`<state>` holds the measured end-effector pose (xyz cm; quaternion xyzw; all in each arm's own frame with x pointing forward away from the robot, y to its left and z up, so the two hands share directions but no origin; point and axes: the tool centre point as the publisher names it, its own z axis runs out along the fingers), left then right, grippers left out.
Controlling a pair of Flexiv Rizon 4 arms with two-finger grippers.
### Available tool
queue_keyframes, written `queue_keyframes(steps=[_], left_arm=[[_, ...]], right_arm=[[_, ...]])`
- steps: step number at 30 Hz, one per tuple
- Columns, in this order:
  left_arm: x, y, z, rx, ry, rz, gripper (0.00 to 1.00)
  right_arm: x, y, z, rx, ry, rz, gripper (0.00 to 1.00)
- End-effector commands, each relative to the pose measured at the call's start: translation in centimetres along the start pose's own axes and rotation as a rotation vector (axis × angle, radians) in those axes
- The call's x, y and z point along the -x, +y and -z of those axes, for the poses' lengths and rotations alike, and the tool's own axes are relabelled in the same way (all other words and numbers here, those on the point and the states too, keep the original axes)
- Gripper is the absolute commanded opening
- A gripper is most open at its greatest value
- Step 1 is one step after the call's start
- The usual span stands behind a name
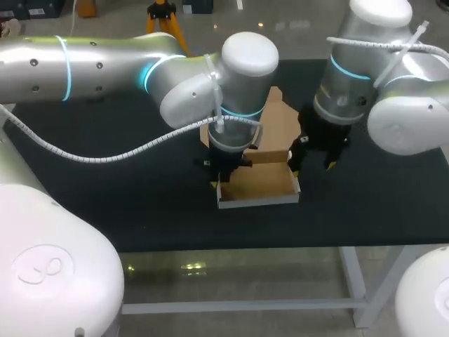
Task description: Assemble the packaging by folding the flat box into shape, placing the metal phone stand inside, and closing the box properly
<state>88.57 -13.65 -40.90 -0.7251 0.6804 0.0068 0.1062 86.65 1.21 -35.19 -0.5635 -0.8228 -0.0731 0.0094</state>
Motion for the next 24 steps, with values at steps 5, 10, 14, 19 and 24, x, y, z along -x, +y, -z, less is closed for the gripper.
queue_keyframes(steps=[5, 10, 14, 19, 24], left_arm=[[0.0, 0.4, 0.0, -0.010, -0.034, 0.000, 0.00], [0.3, 0.3, 0.2, -0.013, -0.014, -0.006, 0.00], [0.5, 0.2, 0.4, -0.014, 0.002, -0.011, 0.00], [0.6, 0.1, 0.6, -0.013, 0.021, -0.020, 0.00], [0.8, 0.1, 0.6, -0.014, 0.024, -0.036, 0.00]], right_arm=[[0.5, -2.0, 1.4, 0.129, 0.109, 0.183, 1.00], [0.5, -2.0, 1.4, 0.129, 0.109, 0.183, 1.00], [0.5, -2.0, 1.4, 0.129, 0.109, 0.183, 1.00], [0.3, -4.3, 2.6, 0.211, 0.174, 0.511, 1.00], [1.0, -6.8, 3.7, 0.297, 0.238, 0.705, 1.00]])
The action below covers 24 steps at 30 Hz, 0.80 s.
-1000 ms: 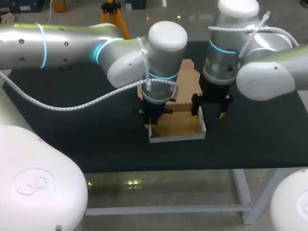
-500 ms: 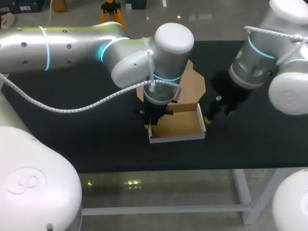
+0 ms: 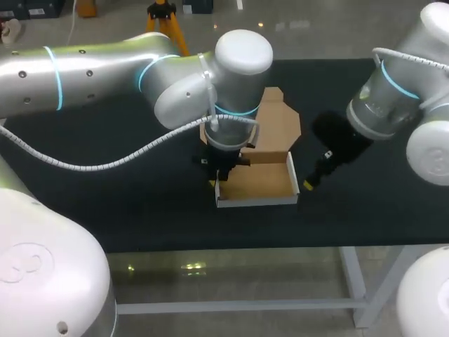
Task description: Assemble the packaging by folding the flat box into shape, placing the metal phone stand inside, and closing the box properly
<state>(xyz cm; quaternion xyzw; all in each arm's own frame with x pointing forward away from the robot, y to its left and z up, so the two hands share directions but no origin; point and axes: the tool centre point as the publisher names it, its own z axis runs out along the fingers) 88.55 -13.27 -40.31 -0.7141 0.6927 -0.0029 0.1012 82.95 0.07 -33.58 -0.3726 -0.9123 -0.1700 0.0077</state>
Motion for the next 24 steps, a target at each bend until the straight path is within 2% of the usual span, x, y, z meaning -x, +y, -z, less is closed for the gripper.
queue_keyframes(steps=[1, 8, 13, 24], left_arm=[[0.4, 0.2, 0.0, -0.007, -0.001, -0.011, 0.00], [0.9, 0.3, -0.2, -0.017, -0.016, -0.018, 0.00], [1.6, 0.5, -0.4, -0.039, -0.056, -0.016, 0.00], [2.9, 0.8, -0.4, -0.097, -0.169, -0.045, 0.00]], right_arm=[[-0.2, -3.4, 2.4, 0.157, 0.100, 0.308, 1.00], [-0.3, -5.0, 3.2, 0.203, 0.134, 0.398, 1.00], [-0.6, -5.7, 3.7, 0.227, 0.146, 0.457, 1.00], [-1.3, -5.5, 3.5, 0.190, 0.134, 0.502, 1.00]])
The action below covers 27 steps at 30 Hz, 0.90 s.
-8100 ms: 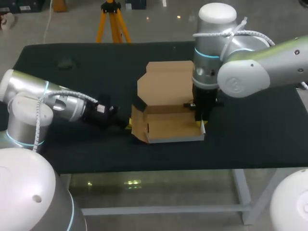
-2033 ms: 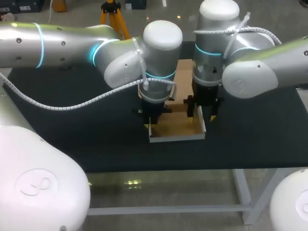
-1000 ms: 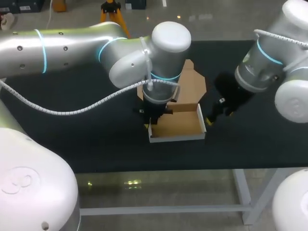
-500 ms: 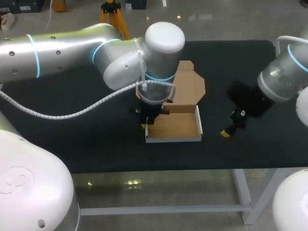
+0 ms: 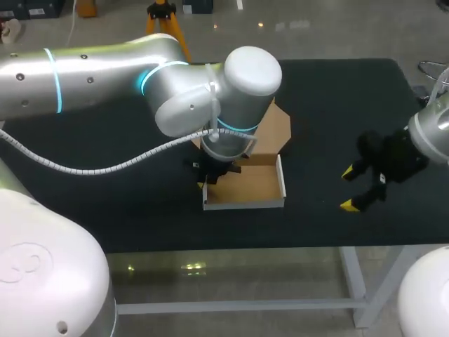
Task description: Assemble the packaging by folding the flat box into shape, placing the metal phone stand inside, and closing the box properly
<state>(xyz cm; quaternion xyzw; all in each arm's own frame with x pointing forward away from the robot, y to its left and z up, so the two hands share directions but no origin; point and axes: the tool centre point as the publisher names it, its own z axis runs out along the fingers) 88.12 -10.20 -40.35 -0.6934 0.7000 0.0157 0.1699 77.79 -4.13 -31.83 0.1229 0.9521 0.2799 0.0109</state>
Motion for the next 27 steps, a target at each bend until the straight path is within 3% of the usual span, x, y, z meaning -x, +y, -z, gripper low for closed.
queue_keyframes(steps=[1, 11, 19, 27], left_arm=[[-0.08, 0.40, -0.03, -0.021, -0.055, -0.003, 0.00], [0.34, 0.06, -0.69, -0.033, -0.094, -0.001, 0.00], [0.74, -0.05, -0.13, 0.014, 0.061, 0.025, 0.00], [0.91, -0.05, -0.12, 0.030, 0.135, 0.039, 0.00]], right_arm=[[-0.04, 0.33, -0.18, -0.010, 0.002, 0.002, 1.00], [-0.18, 0.53, -0.22, -0.017, 0.003, 0.007, 1.00], [-0.09, 0.57, -0.37, -0.025, 0.006, -0.001, 1.00], [0.00, 0.63, -0.43, -0.034, 0.007, -0.006, 1.00]])
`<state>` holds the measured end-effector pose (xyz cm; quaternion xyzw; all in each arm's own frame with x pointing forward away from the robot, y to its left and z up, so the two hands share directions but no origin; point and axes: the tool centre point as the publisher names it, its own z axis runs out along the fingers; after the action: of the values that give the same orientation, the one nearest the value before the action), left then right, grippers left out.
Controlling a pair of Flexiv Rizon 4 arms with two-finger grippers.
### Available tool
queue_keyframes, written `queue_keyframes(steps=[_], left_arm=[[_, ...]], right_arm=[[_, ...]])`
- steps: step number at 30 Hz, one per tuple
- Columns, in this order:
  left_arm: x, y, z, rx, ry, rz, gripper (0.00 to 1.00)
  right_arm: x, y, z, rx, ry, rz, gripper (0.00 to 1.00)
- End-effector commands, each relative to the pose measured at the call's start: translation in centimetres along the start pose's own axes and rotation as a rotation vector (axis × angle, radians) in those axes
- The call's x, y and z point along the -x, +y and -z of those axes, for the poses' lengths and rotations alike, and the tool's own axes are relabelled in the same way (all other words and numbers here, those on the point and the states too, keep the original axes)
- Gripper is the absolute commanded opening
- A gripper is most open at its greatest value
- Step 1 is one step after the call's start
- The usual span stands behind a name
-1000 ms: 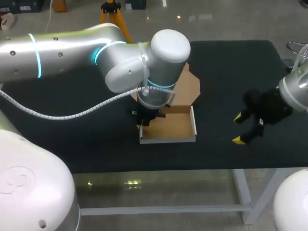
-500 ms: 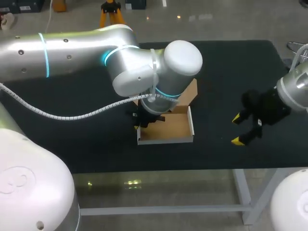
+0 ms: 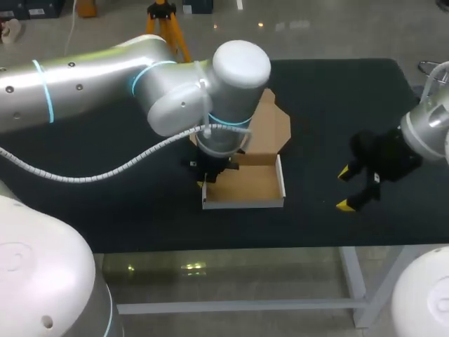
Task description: Assemble the packaging by folding the flat box into shape, placing the metal phone stand inside, and closing the box properly
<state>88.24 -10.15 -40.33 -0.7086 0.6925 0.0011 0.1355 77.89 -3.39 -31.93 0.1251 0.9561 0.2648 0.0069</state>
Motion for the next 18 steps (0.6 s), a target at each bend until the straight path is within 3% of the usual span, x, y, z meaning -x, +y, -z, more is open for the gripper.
queue_keyframes(steps=[1, 4, 6, 8, 10, 18], left_arm=[[0.9, 0.1, 0.0, 0.003, 0.086, 0.003, 0.00], [1.0, 0.2, 0.1, 0.011, 0.125, 0.003, 0.03], [1.0, 0.3, 0.1, 0.010, 0.147, 0.006, 0.32], [1.0, 0.4, 0.3, 0.009, 0.174, 0.006, 0.78], [1.0, 0.5, 0.7, 0.005, 0.210, 0.004, 0.98], [1.0, 1.1, 2.6, -0.028, 0.325, -0.008, 1.00]], right_arm=[[0.1, 0.1, 0.1, -0.003, 0.004, -0.002, 1.00], [0.1, 0.0, 0.0, -0.005, 0.004, -0.005, 1.00], [0.1, 0.0, 0.0, -0.005, 0.005, -0.007, 1.00], [0.2, 0.0, 0.0, -0.006, 0.006, -0.009, 1.00], [0.2, 0.0, 0.0, -0.007, 0.006, -0.011, 1.00], [0.3, -0.1, 0.1, -0.004, 0.005, -0.013, 1.00]])
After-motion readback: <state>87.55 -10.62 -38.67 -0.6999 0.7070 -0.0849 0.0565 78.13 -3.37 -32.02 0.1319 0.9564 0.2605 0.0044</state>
